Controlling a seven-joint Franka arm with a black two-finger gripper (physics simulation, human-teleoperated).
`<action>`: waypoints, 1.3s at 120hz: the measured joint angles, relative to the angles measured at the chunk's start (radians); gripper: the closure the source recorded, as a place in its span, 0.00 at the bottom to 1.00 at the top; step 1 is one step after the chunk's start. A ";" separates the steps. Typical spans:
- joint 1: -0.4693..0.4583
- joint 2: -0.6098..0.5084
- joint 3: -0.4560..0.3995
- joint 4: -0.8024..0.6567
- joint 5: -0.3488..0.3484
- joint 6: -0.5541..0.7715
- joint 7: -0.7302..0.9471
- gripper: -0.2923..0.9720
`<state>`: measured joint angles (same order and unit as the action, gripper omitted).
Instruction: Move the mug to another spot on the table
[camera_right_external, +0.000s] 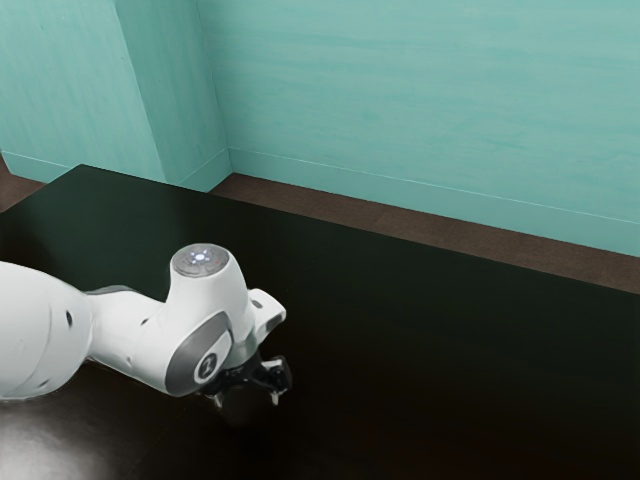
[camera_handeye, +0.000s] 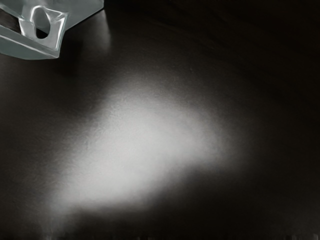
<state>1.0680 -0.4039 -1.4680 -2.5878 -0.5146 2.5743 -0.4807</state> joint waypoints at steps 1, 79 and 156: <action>-0.008 0.000 0.009 0.007 0.006 -0.010 0.000 0.25; -0.087 0.126 0.408 0.713 0.294 -0.738 0.151 0.23; -1.066 0.315 1.477 0.996 0.555 -0.963 0.264 0.23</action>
<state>0.0023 -0.0888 0.0089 -1.5923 0.0399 1.6112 -0.2169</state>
